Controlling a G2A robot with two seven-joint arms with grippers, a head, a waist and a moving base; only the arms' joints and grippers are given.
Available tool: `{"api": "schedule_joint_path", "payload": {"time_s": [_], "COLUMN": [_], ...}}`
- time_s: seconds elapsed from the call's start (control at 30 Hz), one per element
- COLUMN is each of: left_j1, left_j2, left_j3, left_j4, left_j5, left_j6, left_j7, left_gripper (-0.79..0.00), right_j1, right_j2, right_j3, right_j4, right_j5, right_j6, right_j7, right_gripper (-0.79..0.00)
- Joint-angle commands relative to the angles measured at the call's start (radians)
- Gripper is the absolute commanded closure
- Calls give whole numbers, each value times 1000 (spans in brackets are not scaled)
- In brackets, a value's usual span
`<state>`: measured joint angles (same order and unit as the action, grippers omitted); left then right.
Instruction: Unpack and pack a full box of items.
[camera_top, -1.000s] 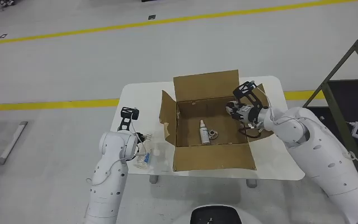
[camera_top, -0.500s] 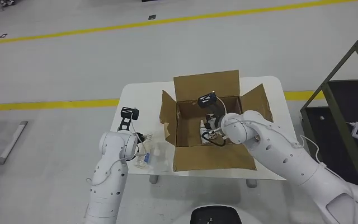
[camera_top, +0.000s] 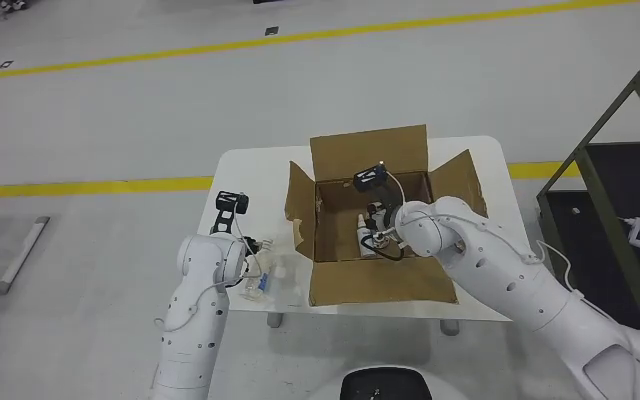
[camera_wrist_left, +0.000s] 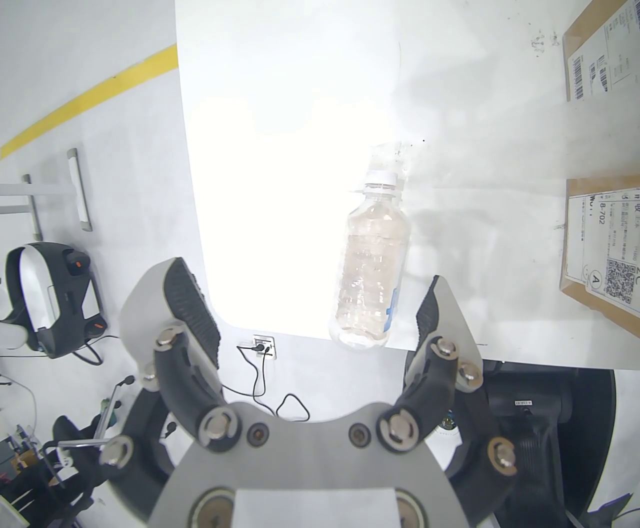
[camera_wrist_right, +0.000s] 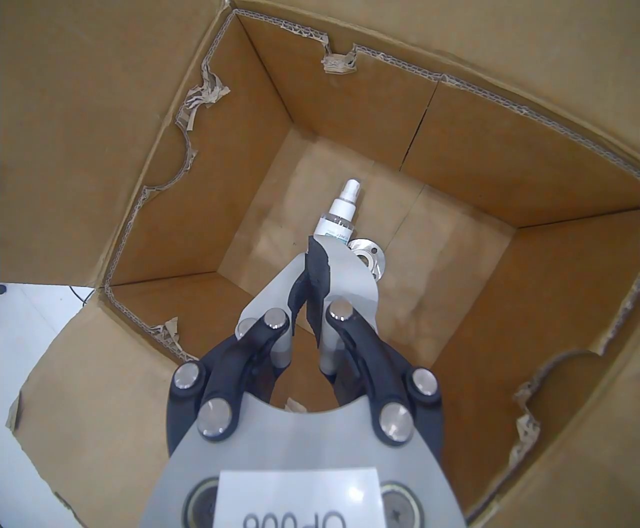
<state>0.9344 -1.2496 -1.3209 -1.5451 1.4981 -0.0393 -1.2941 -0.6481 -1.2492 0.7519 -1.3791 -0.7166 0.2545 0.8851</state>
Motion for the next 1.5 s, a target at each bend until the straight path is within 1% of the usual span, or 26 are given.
{"api": "schedule_joint_path", "payload": {"time_s": [0.0, 0.33, 0.47, 0.5, 0.57, 0.7, 0.87, 1.0, 1.07, 1.1, 1.13, 1.17, 1.2, 1.23, 1.33, 1.43, 1.47], "left_j1": [0, 0, 0, 0, 0, 0, 0, 0, 0, 0, 0, 0, 0, 0, 0, 0, 0], "left_j2": [0, 0, 0, 0, 0, 0, 0, 0, 0, 0, 0, 0, 0, 0, 0, 0, 0], "left_j3": [0, 0, 0, 0, 0, 0, 0, 0, 0, 0, 0, 0, 0, 0, 0, 0, 0], "left_j4": [0, 0, 0, 0, 0, 0, 0, 0, 0, 0, 0, 0, 0, 0, 0, 0, 0], "left_j5": [0, 0, 0, 0, 0, 0, 0, 0, 0, 0, 0, 0, 0, 0, 0, 0, 0], "left_j6": [0, 0, 0, 0, 0, 0, 0, 0, 0, 0, 0, 0, 0, 0, 0, 0, 0], "left_j7": [0, 0, 0, 0, 0, 0, 0, 0, 0, 0, 0, 0, 0, 0, 0, 0, 0], "left_gripper": [-785, -785, -785, -785, -785, -785, -785, -785, -785, -785, -785, -785, -785, -785, -785, -785, -785], "right_j1": [0, -4, -10, -2, 14, 60, 128, 178, 190, 195, 200, 205, 211, 218, 239, 254, 256], "right_j2": [0, 0, -9, -15, -30, -72, -134, -183, -207, -219, -230, -241, -252, -263, -295, -325, -335], "right_j3": [0, -1, 1, -5, -24, -78, -134, -180, -200, -208, -216, -225, -231, -238, -260, -282, -281], "right_j4": [0, 1, 46, 66, 101, 198, 332, 435, 482, 507, 528, 550, 574, 600, 663, 714, 729], "right_j5": [0, -1, 18, 13, 22, 50, 107, 124, 140, 147, 152, 157, 160, 162, 160, 147, 157], "right_j6": [0, -2, -3, 18, 50, 68, 94, 131, 133, 134, 135, 135, 131, 125, 117, 118, 115], "right_j7": [0, -4, -20, -19, -24, -44, -72, -61, -55, -57, -59, -60, -65, -68, -72, -79, -82], "right_gripper": [0, 0, 0, 0, 0, 0, 0, 0, 0, -55, -65, -99, -151, -225, -317, -388, -388]}}
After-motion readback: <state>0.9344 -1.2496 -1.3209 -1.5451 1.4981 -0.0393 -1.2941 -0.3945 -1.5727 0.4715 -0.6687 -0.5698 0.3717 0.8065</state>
